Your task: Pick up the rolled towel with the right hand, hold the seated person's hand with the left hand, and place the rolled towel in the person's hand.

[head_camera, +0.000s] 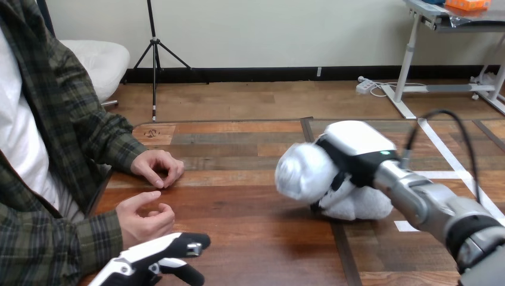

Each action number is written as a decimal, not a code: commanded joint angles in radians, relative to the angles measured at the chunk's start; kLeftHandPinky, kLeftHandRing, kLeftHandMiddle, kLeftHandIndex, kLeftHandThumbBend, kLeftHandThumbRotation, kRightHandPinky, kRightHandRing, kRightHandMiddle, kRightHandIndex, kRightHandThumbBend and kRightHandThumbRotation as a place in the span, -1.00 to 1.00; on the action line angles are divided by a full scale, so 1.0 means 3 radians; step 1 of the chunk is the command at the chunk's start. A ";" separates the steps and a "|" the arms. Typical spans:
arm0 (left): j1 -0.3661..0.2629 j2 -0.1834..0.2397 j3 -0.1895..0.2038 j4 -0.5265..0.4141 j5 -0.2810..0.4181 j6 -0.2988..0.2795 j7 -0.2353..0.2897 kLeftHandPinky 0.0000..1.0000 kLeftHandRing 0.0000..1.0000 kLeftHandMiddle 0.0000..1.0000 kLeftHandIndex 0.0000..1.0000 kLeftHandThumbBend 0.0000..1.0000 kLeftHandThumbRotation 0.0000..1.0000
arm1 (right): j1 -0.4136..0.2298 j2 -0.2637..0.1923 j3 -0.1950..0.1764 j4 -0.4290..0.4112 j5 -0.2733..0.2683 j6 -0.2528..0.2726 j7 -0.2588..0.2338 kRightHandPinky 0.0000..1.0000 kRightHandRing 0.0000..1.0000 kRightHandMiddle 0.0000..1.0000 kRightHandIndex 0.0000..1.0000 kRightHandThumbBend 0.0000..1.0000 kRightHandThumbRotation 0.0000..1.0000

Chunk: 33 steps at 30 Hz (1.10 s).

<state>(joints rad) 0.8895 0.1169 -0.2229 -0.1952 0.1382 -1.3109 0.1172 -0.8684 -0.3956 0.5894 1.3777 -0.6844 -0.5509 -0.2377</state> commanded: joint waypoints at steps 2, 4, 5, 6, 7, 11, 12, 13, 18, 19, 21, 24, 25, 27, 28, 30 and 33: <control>-0.0055 -0.0064 -0.0121 -0.0022 0.0015 -0.0205 -0.0065 -0.10 0.34 0.37 0.32 1.00 0.01 | 0.0135 0.0074 -0.0336 -0.0113 0.0327 -0.0141 0.0098 -0.76 -0.69 -0.61 -0.59 0.44 -1.00; -0.0059 -0.0042 -0.0101 -0.0016 -0.0002 -0.0175 -0.0074 -0.09 0.35 0.38 0.33 1.00 0.02 | 0.0165 0.0093 -0.0417 -0.0133 0.0420 -0.0188 0.0124 -0.77 -0.70 -0.62 -0.60 0.45 -1.00; -0.0067 -0.0028 -0.0096 -0.0013 -0.0015 -0.0159 -0.0079 -0.08 0.37 0.39 0.34 1.00 0.01 | 0.0176 0.0104 -0.0452 -0.0140 0.0459 -0.0203 0.0140 -0.78 -0.71 -0.63 -0.61 0.45 -1.00; -0.0075 -0.0019 -0.0092 -0.0010 -0.0025 -0.0147 -0.0082 -0.07 0.37 0.39 0.35 1.00 0.00 | 0.0184 0.0112 -0.0476 -0.0145 0.0486 -0.0211 0.0152 -0.78 -0.71 -0.63 -0.61 0.45 -1.00; -0.0068 -0.0016 -0.0066 -0.0021 -0.0019 -0.0105 -0.0088 -0.07 0.38 0.40 0.35 1.00 0.00 | 0.0200 0.0125 -0.0523 -0.0159 0.0540 -0.0238 0.0169 -0.78 -0.72 -0.64 -0.62 0.45 -1.00; -0.0059 -0.0033 0.0005 -0.0037 0.0003 -0.0013 -0.0098 -0.03 0.40 0.42 0.38 1.00 -0.02 | 0.0244 0.0156 -0.0642 -0.0204 0.0677 -0.0308 0.0220 -0.80 -0.73 -0.65 -0.63 0.44 -1.00; -0.0065 -0.0037 0.0017 -0.0033 0.0003 0.0000 -0.0099 -0.02 0.41 0.43 0.39 1.00 -0.03 | 0.0250 0.0163 -0.0661 -0.0211 0.0697 -0.0316 0.0229 -0.80 -0.74 -0.66 -0.63 0.44 -1.00; -0.0067 -0.0043 0.0024 -0.0032 0.0002 0.0030 -0.0100 -0.01 0.41 0.43 0.39 1.00 -0.03 | 0.0264 0.0169 -0.0689 -0.0232 0.0732 -0.0342 0.0242 -0.80 -0.74 -0.66 -0.64 0.44 -1.00; -0.0108 -0.0083 0.0069 -0.0015 0.0013 0.0129 -0.0101 0.01 0.42 0.45 0.42 1.00 -0.07 | 0.0302 0.0185 -0.0770 -0.0311 0.0819 -0.0406 0.0288 -0.80 -0.74 -0.66 -0.64 0.43 -1.00; -0.0120 -0.0113 0.0114 -0.0023 0.0057 0.0169 -0.0103 0.01 0.43 0.45 0.42 1.00 -0.07 | 0.0316 0.0186 -0.0790 -0.0339 0.0840 -0.0434 0.0290 -0.80 -0.73 -0.66 -0.64 0.42 -1.00; -0.0137 -0.0148 0.0166 -0.0037 0.0107 0.0219 -0.0108 0.01 0.43 0.45 0.42 1.00 -0.06 | 0.0331 0.0187 -0.0816 -0.0371 0.0860 -0.0460 0.0295 -0.79 -0.73 -0.65 -0.64 0.43 -1.00; -0.0131 -0.0167 0.0254 -0.0129 0.0205 0.0398 -0.0135 0.01 0.45 0.46 0.43 1.00 -0.09 | 0.0368 0.0190 -0.0868 -0.0431 0.0915 -0.0536 0.0305 -0.78 -0.72 -0.64 -0.63 0.45 -1.00; -0.0127 -0.0183 0.0304 -0.0164 0.0263 0.0470 -0.0141 0.01 0.45 0.47 0.43 1.00 -0.09 | 0.0387 0.0187 -0.0887 -0.0464 0.0939 -0.0567 0.0311 -0.78 -0.72 -0.64 -0.62 0.45 -1.00; -0.0132 -0.0203 0.0356 -0.0197 0.0326 0.0551 -0.0143 0.01 0.45 0.47 0.43 1.00 -0.14 | 0.0404 0.0188 -0.0909 -0.0498 0.0960 -0.0590 0.0323 -0.78 -0.72 -0.64 -0.62 0.45 -1.00; -0.0133 -0.0254 0.0428 -0.0209 0.0419 0.0593 -0.0123 0.02 0.46 0.48 0.44 1.00 -0.16 | 0.0424 0.0182 -0.0924 -0.0529 0.0974 -0.0624 0.0329 -0.78 -0.72 -0.64 -0.62 0.45 -1.00; -0.0143 -0.0314 0.0507 -0.0219 0.0526 0.0642 -0.0091 0.05 0.45 0.48 0.45 1.00 -0.19 | 0.0442 0.0178 -0.0943 -0.0560 0.0986 -0.0656 0.0338 -0.78 -0.73 -0.64 -0.62 0.45 -1.00; -0.0173 -0.0393 0.0604 -0.0187 0.0675 0.0697 -0.0018 0.11 0.46 0.48 0.47 1.00 -0.23 | 0.0485 0.0171 -0.0985 -0.0613 0.1028 -0.0731 0.0374 -0.79 -0.73 -0.65 -0.63 0.44 -1.00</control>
<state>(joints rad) 0.8706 0.0760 -0.0979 -0.2079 0.2904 -1.1294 0.0839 -0.7096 -0.3566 0.3377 1.2628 -0.4141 -0.7207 -0.1333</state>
